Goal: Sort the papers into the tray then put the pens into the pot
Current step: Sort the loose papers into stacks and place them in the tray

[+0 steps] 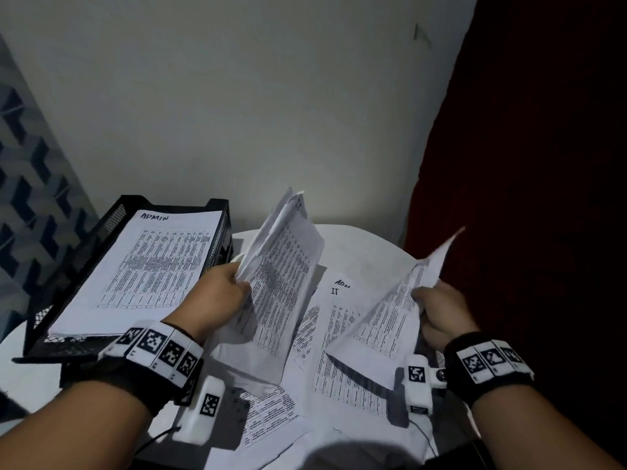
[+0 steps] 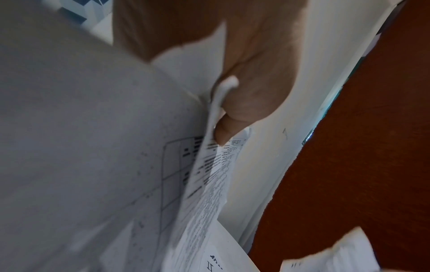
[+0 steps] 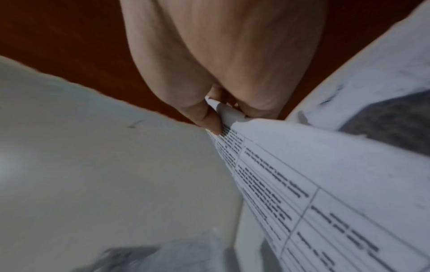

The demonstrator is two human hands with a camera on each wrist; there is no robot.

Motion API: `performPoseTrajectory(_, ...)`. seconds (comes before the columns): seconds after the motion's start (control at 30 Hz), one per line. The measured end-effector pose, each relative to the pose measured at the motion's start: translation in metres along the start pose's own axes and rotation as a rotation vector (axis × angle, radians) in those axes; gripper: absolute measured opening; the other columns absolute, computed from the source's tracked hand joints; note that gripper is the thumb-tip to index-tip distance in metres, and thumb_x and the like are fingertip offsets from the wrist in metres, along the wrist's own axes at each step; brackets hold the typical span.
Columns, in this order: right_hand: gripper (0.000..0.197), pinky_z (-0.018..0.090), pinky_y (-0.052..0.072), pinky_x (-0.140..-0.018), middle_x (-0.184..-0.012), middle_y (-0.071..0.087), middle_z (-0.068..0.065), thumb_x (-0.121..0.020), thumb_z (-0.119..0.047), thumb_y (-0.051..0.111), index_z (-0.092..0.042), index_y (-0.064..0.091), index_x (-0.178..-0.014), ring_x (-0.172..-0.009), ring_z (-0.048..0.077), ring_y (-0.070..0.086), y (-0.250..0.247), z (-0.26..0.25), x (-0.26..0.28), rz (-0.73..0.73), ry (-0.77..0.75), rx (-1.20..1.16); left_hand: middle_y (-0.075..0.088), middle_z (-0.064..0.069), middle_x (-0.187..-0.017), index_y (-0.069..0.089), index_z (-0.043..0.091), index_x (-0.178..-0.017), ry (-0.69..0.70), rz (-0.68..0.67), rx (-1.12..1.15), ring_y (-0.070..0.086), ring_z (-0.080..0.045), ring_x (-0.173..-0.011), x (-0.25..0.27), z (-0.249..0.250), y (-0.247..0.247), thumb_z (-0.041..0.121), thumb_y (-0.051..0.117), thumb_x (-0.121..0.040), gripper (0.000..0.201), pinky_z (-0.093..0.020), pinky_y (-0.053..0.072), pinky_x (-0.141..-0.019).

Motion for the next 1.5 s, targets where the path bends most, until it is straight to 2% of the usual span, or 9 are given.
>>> performPoseTrajectory(0.1,0.031,0.041,0.066,-0.066,-0.085,0.079,0.017,-0.094,0.016,0.046,-0.001,0.071,-0.1,-0.073,0.03,0.076,0.026,-0.035,0.042,-0.212,-0.087,-0.08,0.06,-0.004,-0.07,0.065,0.021,-0.115,0.003,-0.003,-0.004,0.049,-0.015,-0.053,0.006,0.001,-0.002,0.01,0.052,-0.101,0.022,-0.023,0.037,-0.046)
performPoseTrajectory(0.3,0.036,0.053,0.062,-0.089,-0.12,0.075,0.022,-0.1,0.008,0.042,0.002,0.065,-0.126,-0.109,0.039,0.073,0.022,-0.051,0.087,-0.36,-0.048,-0.32,0.063,0.0,-0.066,0.066,0.024,-0.088,0.087,-0.046,-0.032,0.058,-0.018,-0.056,0.027,0.015,0.0,0.012,0.051,-0.1,0.022,-0.03,0.048,-0.051)
performPoseTrajectory(0.57,0.034,0.061,0.052,-0.099,-0.123,0.071,0.029,-0.104,-0.004,0.044,0.002,0.061,-0.133,-0.117,0.047,0.066,0.0,0.018,0.081,-0.177,0.149,-0.261,0.078,-0.004,-0.088,0.072,0.008,-0.096,0.111,-0.218,0.466,0.071,-0.022,-0.084,0.056,0.044,0.024,-0.001,0.056,-0.096,0.019,-0.032,0.055,-0.081)
performPoseTrajectory(0.73,0.028,0.058,0.055,-0.096,-0.113,0.075,0.028,-0.106,-0.008,0.049,0.004,0.062,-0.127,-0.108,0.045,0.071,0.013,0.043,0.079,-0.162,0.222,-0.229,0.077,-0.005,-0.08,0.07,0.004,-0.096,0.0,-0.257,0.699,0.071,-0.021,-0.075,0.062,0.045,0.039,-0.004,0.048,-0.099,0.023,-0.021,0.057,-0.064)
performPoseTrajectory(0.87,0.03,0.058,0.058,-0.09,-0.116,0.076,0.022,-0.103,0.006,0.049,-0.004,0.067,-0.125,-0.109,0.045,0.071,0.027,0.042,0.075,-0.234,0.129,-0.153,0.07,-0.003,-0.094,0.066,0.014,-0.1,0.019,-0.336,0.587,0.065,-0.011,-0.092,0.063,0.042,0.05,0.041,0.057,-0.099,0.029,-0.018,0.048,-0.084)
performPoseTrajectory(0.97,0.037,0.06,0.058,-0.094,-0.122,0.076,0.013,-0.1,0.007,0.053,-0.015,0.069,-0.125,-0.107,0.037,0.074,0.032,0.037,0.072,-0.228,-0.026,-0.01,0.077,-0.005,-0.096,0.066,0.012,-0.109,0.079,-0.281,0.448,0.071,-0.022,-0.094,0.055,0.033,0.055,0.022,0.07,-0.093,0.019,-0.028,0.059,-0.082)
performPoseTrajectory(1.1,0.033,0.027,0.055,-0.076,-0.112,0.075,-0.006,-0.101,0.001,0.054,-0.024,0.066,-0.118,-0.101,0.015,0.072,0.031,0.017,0.086,-0.116,-0.232,0.153,0.076,0.006,-0.085,0.065,0.028,-0.096,0.092,-0.106,0.198,0.072,-0.015,-0.084,0.043,0.026,0.047,0.012,0.068,-0.091,0.017,-0.036,0.059,-0.078)
performPoseTrajectory(1.3,0.018,0.024,0.06,-0.07,-0.1,0.079,0.002,-0.1,-0.002,0.061,-0.013,0.069,-0.113,-0.096,0.02,0.076,0.02,-0.001,0.107,-0.128,-0.346,0.065,0.069,-0.029,-0.086,0.067,0.001,-0.093,0.068,-0.035,0.343,0.069,-0.043,-0.08,0.031,0.03,0.047,-0.002,0.066,-0.082,0.012,-0.046,0.059,-0.067)
performPoseTrajectory(1.5,0.053,0.062,0.052,-0.103,-0.122,0.075,0.007,-0.083,0.0,0.058,-0.029,0.066,-0.127,-0.116,0.032,0.071,0.013,0.026,0.095,-0.156,-0.321,-0.114,0.076,-0.007,-0.087,0.066,0.014,-0.102,0.073,-0.132,0.412,0.072,-0.023,-0.084,0.03,0.032,0.063,-0.012,0.055,-0.086,0.033,-0.038,0.058,-0.07)
Point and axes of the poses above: each hand's wrist, its own x-axis away from the middle knuckle, its own y-axis out of the palm, z = x × y, the point moved 6 cm from there along -x, towards the middle knuckle
